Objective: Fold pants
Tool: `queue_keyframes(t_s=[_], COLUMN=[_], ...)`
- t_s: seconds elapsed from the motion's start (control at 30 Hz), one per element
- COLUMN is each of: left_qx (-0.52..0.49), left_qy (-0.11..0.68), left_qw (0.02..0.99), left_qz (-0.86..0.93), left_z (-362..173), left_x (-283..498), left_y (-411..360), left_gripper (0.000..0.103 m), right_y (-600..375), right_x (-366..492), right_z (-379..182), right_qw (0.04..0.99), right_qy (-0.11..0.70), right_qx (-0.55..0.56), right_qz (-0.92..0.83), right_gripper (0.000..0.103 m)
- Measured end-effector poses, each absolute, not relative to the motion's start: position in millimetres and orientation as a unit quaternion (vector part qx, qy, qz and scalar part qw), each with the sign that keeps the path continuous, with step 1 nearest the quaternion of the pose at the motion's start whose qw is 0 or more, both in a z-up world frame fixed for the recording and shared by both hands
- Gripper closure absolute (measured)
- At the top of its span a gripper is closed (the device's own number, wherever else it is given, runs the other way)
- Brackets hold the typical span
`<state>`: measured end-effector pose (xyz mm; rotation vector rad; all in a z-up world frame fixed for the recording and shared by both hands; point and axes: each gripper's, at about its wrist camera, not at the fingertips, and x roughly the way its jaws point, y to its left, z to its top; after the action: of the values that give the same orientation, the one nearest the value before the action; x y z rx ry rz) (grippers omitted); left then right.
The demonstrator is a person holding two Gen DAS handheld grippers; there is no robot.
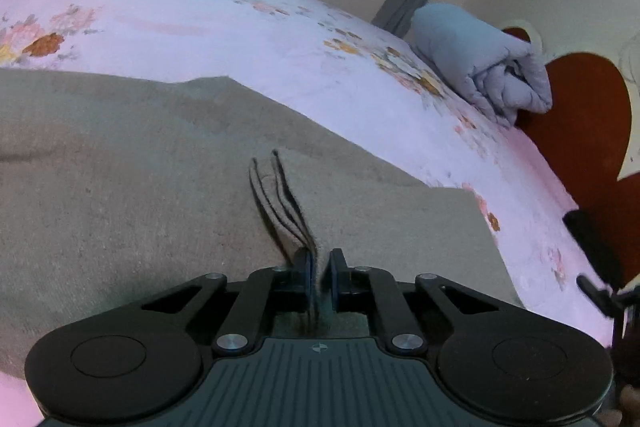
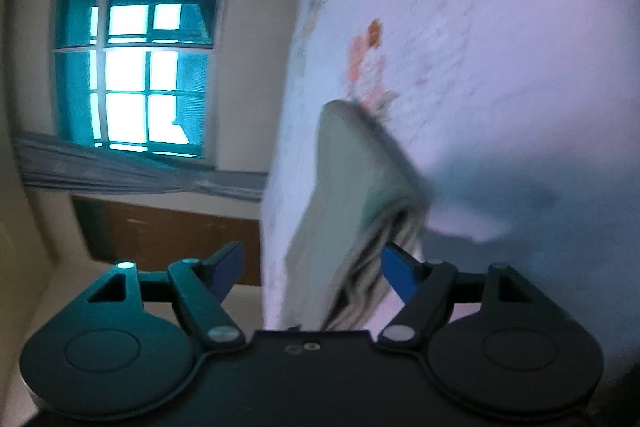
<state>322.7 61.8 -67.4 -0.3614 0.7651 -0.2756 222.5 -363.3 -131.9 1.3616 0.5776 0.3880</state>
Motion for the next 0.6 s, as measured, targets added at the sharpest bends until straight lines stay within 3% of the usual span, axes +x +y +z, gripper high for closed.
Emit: queue_keyframes(t_s=[0.1, 0.13, 0.17, 0.23, 0.3, 0.33, 0.4, 0.43, 0.57, 0.6], left_qx=[-0.177, -0.179, -0.175, -0.152, -0.141, -0.161, -0.187, -0.188, -0.195, -0.196], left_qy=[0.373, 0.373, 0.374, 0.385, 0.387, 0.388, 0.39, 0.389, 0.385, 0.384], left_qw=[0.902, 0.902, 0.901, 0.902, 0.903, 0.899, 0.893, 0.892, 0.893, 0.894], left_qz=[-0.129, -0.127, -0.13, -0.125, -0.123, -0.122, -0.125, -0.129, -0.128, -0.126], left_z=[-69, -70, -71, -79, -90, -95, -98, -99, -102, -103], left_x=[325, 325, 326, 329, 332, 333, 335, 334, 333, 333], left_y=[61, 62, 62, 56, 56, 61, 69, 70, 71, 70], left_gripper=[0.094, 0.094, 0.094, 0.093, 0.089, 0.088, 0.088, 0.088, 0.087, 0.086], right_y=[-360, -361, -364, -368, -366, -364, -363, -363, -348, -346], right_x=[231, 234, 234, 236, 237, 237, 235, 231, 215, 221], right_z=[-136, -137, -135, -138, -139, -137, -130, -122, -68, -62], right_qw=[0.722, 0.728, 0.748, 0.744, 0.754, 0.758, 0.755, 0.759, 0.816, 0.821], right_qy=[0.267, 0.267, 0.26, 0.247, 0.266, 0.274, 0.296, 0.302, 0.259, 0.249], right_qx=[0.619, 0.615, 0.602, 0.611, 0.593, 0.586, 0.58, 0.571, 0.487, 0.481], right_qz=[0.155, 0.141, 0.106, 0.108, 0.092, 0.082, 0.079, 0.086, 0.171, 0.181], right_gripper=[0.037, 0.054, 0.061, 0.062, 0.074, 0.076, 0.072, 0.059, 0.053, 0.043])
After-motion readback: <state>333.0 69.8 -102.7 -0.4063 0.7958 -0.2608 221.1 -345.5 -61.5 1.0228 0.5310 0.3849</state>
